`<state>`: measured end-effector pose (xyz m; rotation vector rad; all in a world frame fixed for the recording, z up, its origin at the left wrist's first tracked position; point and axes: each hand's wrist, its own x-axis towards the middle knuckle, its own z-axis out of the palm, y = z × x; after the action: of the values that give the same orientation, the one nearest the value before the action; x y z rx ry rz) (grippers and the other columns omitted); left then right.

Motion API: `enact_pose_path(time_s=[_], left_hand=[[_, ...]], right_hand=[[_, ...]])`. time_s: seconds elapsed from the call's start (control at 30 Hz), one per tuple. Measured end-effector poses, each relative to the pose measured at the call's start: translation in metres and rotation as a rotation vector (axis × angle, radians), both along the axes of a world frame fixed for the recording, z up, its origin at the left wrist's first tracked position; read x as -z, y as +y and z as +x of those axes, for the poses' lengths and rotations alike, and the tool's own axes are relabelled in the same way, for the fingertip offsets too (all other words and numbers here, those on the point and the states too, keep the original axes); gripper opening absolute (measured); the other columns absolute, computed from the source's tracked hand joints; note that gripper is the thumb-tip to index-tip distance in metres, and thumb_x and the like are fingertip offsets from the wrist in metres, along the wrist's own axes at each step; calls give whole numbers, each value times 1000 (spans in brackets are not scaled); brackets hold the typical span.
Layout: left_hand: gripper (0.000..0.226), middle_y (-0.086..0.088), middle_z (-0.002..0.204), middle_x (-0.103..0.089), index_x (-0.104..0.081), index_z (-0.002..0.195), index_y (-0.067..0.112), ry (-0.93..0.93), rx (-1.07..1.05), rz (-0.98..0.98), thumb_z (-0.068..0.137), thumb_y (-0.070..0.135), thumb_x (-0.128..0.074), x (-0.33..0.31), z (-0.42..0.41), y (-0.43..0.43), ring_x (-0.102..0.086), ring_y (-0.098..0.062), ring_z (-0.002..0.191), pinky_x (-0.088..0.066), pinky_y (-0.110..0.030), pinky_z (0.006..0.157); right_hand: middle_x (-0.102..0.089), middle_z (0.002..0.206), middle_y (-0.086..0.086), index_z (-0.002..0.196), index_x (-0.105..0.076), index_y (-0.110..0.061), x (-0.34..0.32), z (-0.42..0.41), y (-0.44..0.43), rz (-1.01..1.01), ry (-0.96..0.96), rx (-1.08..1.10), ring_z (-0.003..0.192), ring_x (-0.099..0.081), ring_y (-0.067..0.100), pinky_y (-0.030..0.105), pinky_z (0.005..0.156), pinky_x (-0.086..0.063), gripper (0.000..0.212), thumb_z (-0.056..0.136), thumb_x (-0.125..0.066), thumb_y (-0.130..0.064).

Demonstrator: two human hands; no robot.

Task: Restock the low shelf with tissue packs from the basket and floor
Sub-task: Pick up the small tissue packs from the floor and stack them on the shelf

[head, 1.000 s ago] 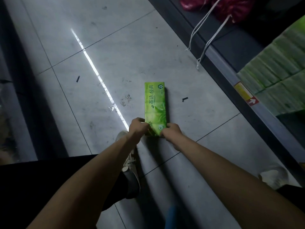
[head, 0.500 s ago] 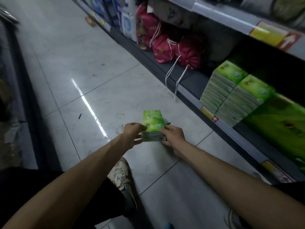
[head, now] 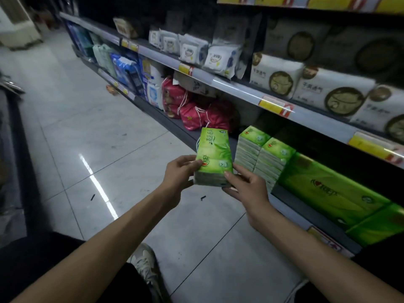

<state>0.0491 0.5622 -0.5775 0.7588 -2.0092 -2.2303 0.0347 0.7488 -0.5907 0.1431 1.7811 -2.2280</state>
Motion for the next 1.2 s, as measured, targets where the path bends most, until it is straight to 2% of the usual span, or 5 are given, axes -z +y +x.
enact_pose_path(time_s=[0.3,0.6,0.8,1.0,1.2], left_hand=[[20,-9,114,-76,-75,115,15,56,166,-19,97,21,-71,-33,-22,48,-71,-26,108,-60,-34,78],[25,-11,115,-74,-73,123,12,47,295,-7,100,14,-63,-28,-66,101,-69,-21,98,-58,-24,64],[31,-12,117,-74,-68,132,9,49,303,-11,102,11,-61,-9,-105,132,-71,-28,104,-61,-38,85],[32,-9,107,-74,-66,134,5,71,275,-23,102,9,-61,1,-149,154,-71,-14,82,-61,-22,65],[31,-10,124,-73,-70,131,8,135,241,-118,102,16,-63,13,-189,168,-69,-24,111,-58,-33,92]], right_hand=[[-73,119,10,136,-66,-12,-24,0,49,-4,56,171,105,-73,27,48,86,-63,54,85,-82,-9],[-73,117,2,139,-62,-14,-22,-15,93,65,105,329,96,-74,12,30,81,-63,58,85,-82,-9],[-73,124,3,138,-64,-20,-5,-44,109,82,39,410,104,-73,18,42,92,-61,60,82,-84,-11],[-68,132,1,141,-61,-21,-5,-81,117,106,37,476,112,-68,19,39,97,-58,58,87,-79,-11],[-70,126,4,141,-60,-20,-5,-114,123,159,15,502,109,-68,20,40,97,-59,58,87,-80,-12]])
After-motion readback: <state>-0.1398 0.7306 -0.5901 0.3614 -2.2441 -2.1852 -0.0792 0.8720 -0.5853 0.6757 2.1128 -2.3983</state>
